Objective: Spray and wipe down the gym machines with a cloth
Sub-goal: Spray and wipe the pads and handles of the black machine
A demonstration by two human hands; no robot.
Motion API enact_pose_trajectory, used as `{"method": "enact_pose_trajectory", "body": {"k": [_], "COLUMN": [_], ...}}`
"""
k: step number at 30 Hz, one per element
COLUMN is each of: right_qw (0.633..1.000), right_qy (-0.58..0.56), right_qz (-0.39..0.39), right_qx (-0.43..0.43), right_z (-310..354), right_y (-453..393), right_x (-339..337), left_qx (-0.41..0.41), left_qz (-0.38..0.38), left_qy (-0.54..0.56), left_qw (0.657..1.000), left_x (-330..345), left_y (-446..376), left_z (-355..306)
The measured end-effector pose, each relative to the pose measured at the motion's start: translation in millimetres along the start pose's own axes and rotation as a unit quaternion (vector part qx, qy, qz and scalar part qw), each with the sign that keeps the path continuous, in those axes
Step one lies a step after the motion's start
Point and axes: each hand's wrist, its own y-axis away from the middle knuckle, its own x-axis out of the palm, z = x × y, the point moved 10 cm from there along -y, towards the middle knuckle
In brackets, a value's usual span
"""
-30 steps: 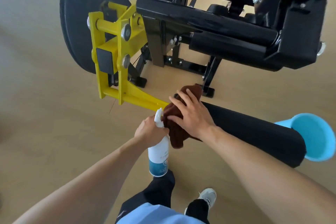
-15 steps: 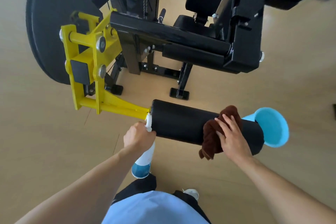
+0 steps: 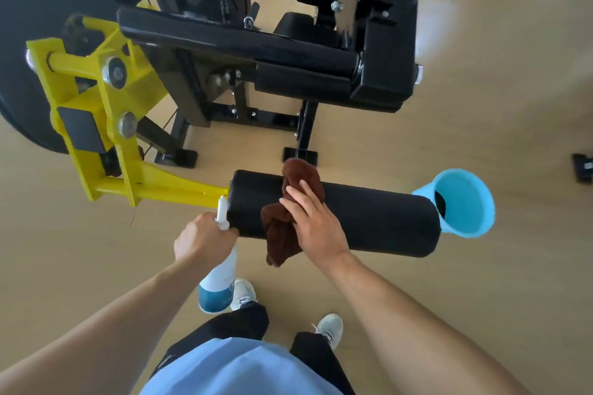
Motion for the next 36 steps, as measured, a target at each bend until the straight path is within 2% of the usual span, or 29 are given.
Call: {"method": "enact_pose_trajectory", "body": {"k": [6, 10, 14, 17, 19, 22, 24, 26, 28, 31, 33, 36], "right_qw": [0.99, 0.978, 0.959, 0.939, 0.952, 0.978, 0.981, 0.986, 0.994, 0.996, 0.996, 0.993], "right_qy": [0.024, -0.006, -0.069, -0.071, -0.049, -0.1, -0.126, -0.104, -0.068, -0.085, -0.079, -0.041], "right_qz": [-0.045, -0.066, 0.004, 0.095, 0.132, 0.129, 0.138, 0.134, 0.082, -0.008, -0.034, -0.067], "right_qx": [0.13, 0.196, 0.274, 0.322, 0.273, 0.129, 0.044, 0.003, 0.012, 0.002, 0.007, 0.089], "right_z": [-134.4, -197.9, -230.0, -234.6, -196.6, -82.4, -3.7, 39.9, 38.0, 8.5, -21.7, -103.6], "right_y": [99.2, 124.8, 87.8, 48.6, 23.1, -25.2, -50.3, -62.6, -63.4, -40.2, -10.8, 54.8], "right_x": [-60.3, -82.8, -90.0, -93.6, -85.6, -54.9, -23.3, 4.3, 8.8, -9.5, -24.2, -54.6], "left_qx": [-0.047, -0.052, -0.055, -0.059, -0.062, -0.081, -0.089, -0.089, -0.079, -0.069, -0.066, -0.047], "left_qz": [-0.005, -0.017, -0.042, -0.056, -0.053, -0.037, -0.033, -0.031, -0.029, -0.04, -0.047, -0.05], "left_qy": [0.037, 0.025, -0.002, 0.027, 0.055, 0.076, 0.081, 0.086, 0.074, 0.056, 0.045, 0.03], "left_qw": [0.998, 0.998, 0.998, 0.996, 0.995, 0.993, 0.992, 0.992, 0.994, 0.995, 0.996, 0.997], "left_x": [-0.6, 2.9, 3.2, -4.6, -6.6, -2.5, -0.6, -1.8, -4.5, -7.0, -6.2, -5.3], "left_y": [-4.9, 5.4, 19.9, 20.2, 20.6, 26.2, 27.2, 24.0, 19.9, 19.6, 22.3, 21.3], "left_z": [-1.6, -1.8, -2.2, -9.7, -13.1, -12.2, -9.6, -8.3, -10.0, -12.5, -14.4, -18.1]}}
